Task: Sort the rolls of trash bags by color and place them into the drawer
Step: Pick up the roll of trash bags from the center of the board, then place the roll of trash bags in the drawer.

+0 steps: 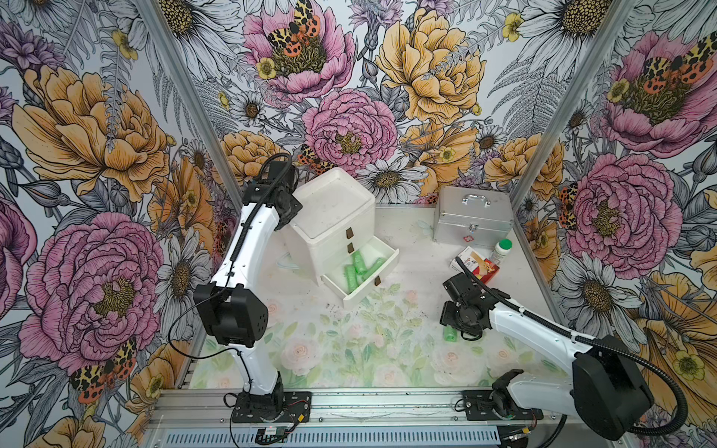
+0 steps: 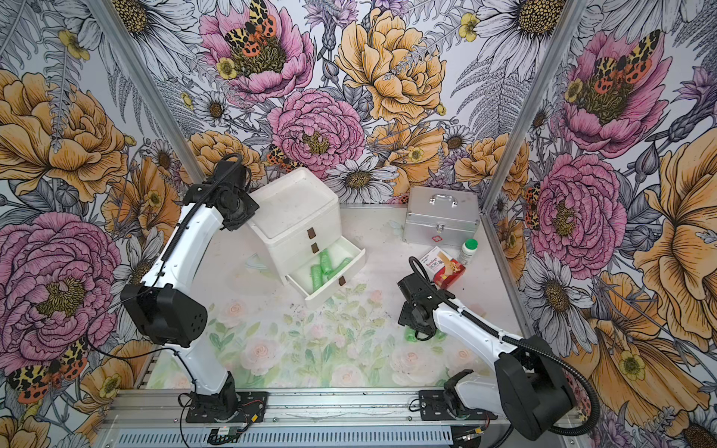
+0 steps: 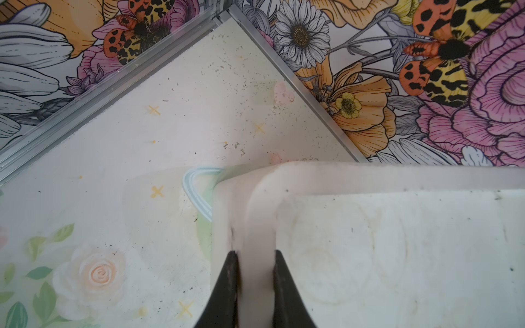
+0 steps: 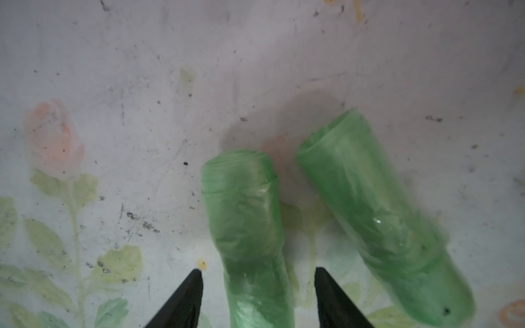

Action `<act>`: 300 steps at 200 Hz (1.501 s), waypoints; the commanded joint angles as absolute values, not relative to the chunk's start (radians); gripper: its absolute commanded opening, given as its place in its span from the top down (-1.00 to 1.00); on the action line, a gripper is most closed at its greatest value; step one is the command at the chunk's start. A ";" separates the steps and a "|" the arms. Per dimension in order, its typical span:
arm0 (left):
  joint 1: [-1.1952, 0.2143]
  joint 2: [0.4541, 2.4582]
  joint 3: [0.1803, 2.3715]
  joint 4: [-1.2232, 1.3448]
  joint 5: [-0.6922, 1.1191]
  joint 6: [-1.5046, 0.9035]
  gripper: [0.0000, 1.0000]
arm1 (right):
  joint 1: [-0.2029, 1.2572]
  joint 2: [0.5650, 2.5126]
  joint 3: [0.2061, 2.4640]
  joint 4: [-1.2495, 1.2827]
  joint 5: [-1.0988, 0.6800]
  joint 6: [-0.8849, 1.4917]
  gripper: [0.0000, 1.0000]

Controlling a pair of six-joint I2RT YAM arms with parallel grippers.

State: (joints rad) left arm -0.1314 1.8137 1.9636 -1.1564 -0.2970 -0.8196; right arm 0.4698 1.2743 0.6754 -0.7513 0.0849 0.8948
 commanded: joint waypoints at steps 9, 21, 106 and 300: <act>-0.164 1.907 1.910 -1.261 -0.117 -0.884 1.00 | 0.455 1.332 0.699 -0.737 0.115 0.855 -0.25; -0.164 1.905 1.906 -1.261 -0.117 -0.883 1.00 | 0.448 1.362 0.706 -0.726 0.097 0.840 -0.25; -0.156 1.896 1.893 -1.261 -0.118 -0.881 1.00 | 0.445 1.424 0.726 -0.650 0.044 0.801 0.13; -0.166 1.887 1.890 -1.262 -0.117 -0.886 1.00 | 0.566 1.769 1.514 -0.595 -0.309 0.810 0.58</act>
